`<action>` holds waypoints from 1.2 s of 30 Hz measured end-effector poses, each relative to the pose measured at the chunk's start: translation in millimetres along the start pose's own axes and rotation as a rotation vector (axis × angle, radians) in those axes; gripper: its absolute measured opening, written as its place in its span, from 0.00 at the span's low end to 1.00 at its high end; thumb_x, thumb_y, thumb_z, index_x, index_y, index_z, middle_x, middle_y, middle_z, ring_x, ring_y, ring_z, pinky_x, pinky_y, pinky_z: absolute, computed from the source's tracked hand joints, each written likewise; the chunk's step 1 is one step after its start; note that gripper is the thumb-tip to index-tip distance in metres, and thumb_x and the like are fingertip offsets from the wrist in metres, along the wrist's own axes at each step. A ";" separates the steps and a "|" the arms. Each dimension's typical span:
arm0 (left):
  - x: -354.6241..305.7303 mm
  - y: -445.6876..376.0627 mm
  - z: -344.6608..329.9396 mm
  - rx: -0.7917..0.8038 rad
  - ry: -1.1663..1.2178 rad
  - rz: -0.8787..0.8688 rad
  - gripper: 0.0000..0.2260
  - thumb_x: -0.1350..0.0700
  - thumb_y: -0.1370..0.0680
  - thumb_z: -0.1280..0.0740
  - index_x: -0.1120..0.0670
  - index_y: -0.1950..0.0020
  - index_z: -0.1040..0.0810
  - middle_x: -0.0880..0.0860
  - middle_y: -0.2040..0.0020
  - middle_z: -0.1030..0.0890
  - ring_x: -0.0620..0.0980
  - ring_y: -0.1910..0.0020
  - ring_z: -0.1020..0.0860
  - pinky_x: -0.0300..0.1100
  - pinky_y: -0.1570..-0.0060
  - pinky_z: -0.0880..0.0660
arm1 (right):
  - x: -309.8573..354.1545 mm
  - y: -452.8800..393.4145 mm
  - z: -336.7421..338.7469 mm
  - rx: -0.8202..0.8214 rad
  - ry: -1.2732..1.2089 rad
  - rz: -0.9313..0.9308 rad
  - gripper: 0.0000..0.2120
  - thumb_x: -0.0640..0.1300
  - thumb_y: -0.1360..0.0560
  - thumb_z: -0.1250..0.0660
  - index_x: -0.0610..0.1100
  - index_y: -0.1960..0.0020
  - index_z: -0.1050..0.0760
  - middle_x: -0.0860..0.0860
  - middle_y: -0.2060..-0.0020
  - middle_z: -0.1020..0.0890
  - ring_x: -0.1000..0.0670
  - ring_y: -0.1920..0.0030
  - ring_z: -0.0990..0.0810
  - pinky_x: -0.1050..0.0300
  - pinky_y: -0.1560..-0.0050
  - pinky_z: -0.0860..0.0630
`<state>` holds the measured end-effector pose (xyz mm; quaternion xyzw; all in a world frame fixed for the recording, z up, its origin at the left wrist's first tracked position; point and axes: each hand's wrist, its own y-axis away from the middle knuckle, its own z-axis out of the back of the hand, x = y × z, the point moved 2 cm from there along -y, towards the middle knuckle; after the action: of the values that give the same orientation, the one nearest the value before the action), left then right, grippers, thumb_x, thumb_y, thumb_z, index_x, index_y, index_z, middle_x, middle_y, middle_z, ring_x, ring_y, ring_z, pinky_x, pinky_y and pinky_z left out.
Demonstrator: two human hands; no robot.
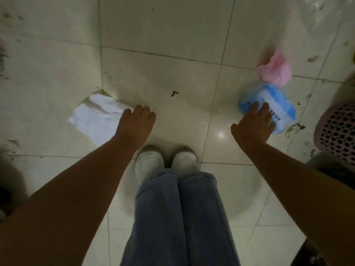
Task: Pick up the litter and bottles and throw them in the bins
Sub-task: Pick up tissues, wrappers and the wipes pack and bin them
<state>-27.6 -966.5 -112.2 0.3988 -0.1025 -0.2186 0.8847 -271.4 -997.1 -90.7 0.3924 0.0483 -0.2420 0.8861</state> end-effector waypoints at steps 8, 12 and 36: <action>2.3 -17.6 -23.9 -0.060 -0.076 -0.181 0.13 0.69 0.54 0.22 0.61 0.75 0.20 0.58 0.75 0.20 0.56 0.76 0.21 0.41 0.72 0.21 | -11.9 -47.0 -15.6 -0.112 0.043 -0.040 0.19 0.33 0.25 0.40 0.35 0.34 0.35 0.37 0.38 0.28 0.37 0.35 0.32 0.39 0.27 0.45; 7.9 -20.6 -18.4 -0.125 -0.078 -0.247 0.15 0.71 0.60 0.24 0.61 0.80 0.24 0.58 0.80 0.23 0.54 0.81 0.24 0.38 0.75 0.23 | -3.7 -55.8 -5.8 -0.132 0.090 0.101 0.11 0.32 0.25 0.42 0.34 0.44 0.27 0.36 0.46 0.22 0.38 0.41 0.26 0.42 0.29 0.43; 20.7 27.2 -22.7 -0.155 0.386 0.270 0.04 0.74 0.31 0.32 0.68 0.58 0.20 0.67 0.62 0.18 0.64 0.62 0.19 0.48 0.65 0.23 | 51.8 46.3 -11.5 0.007 0.025 0.448 0.13 0.39 0.21 0.45 0.40 0.39 0.29 0.42 0.45 0.21 0.41 0.42 0.25 0.46 0.31 0.39</action>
<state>7.0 -945.3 -106.6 0.3470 0.0333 -0.0256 0.9369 -203.1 -982.4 -81.8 0.3993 -0.0301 -0.0346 0.9157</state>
